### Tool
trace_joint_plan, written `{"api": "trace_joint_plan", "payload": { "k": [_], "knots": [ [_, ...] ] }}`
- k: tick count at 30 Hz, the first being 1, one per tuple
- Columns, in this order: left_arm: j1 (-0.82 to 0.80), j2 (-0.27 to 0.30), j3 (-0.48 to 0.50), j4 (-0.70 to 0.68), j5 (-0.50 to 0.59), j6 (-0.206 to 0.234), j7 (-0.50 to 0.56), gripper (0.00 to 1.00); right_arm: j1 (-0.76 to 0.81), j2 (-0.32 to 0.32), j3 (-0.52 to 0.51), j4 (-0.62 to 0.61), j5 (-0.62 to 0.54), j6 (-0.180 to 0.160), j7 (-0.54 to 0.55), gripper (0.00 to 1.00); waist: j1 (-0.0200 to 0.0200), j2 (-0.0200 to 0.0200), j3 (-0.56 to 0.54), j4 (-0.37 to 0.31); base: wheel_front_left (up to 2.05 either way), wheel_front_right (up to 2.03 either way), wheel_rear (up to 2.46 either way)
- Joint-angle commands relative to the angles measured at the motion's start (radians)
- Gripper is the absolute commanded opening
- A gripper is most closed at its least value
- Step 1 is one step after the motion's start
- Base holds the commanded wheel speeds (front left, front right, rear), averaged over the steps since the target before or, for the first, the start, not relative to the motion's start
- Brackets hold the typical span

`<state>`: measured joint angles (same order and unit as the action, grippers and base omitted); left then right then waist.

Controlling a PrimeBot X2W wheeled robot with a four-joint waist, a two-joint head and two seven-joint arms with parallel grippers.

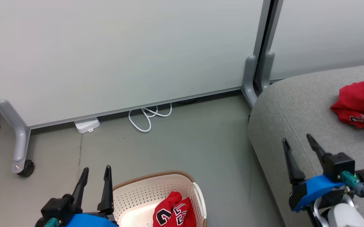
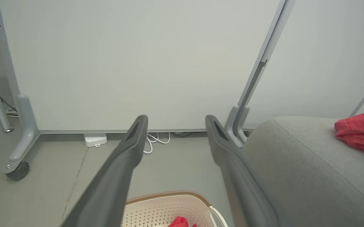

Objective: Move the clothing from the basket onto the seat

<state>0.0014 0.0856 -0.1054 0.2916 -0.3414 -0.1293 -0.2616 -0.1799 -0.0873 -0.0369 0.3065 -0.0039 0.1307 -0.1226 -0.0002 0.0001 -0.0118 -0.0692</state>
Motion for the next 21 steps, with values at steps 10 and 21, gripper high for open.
{"api": "trace_joint_plan", "payload": {
  "k": [10, 21],
  "knots": [
    [0.032, -0.005, 0.062, 0.015, 0.016, -0.002, -0.005, 1.00, 0.112, 0.034, 0.040, -0.053, 0.039, 0.000, 0.013, 1.00, 0.0002, -0.0001, -0.020, 0.061, 0.00, 0.00, 0.00],
    [0.030, -0.005, 0.083, 0.029, 0.019, -0.002, -0.005, 1.00, 0.123, 0.037, 0.072, -0.078, 0.054, 0.000, 0.021, 1.00, 0.0002, -0.0001, -0.015, 0.075, 0.00, 0.00, 0.00]
  ]
}}
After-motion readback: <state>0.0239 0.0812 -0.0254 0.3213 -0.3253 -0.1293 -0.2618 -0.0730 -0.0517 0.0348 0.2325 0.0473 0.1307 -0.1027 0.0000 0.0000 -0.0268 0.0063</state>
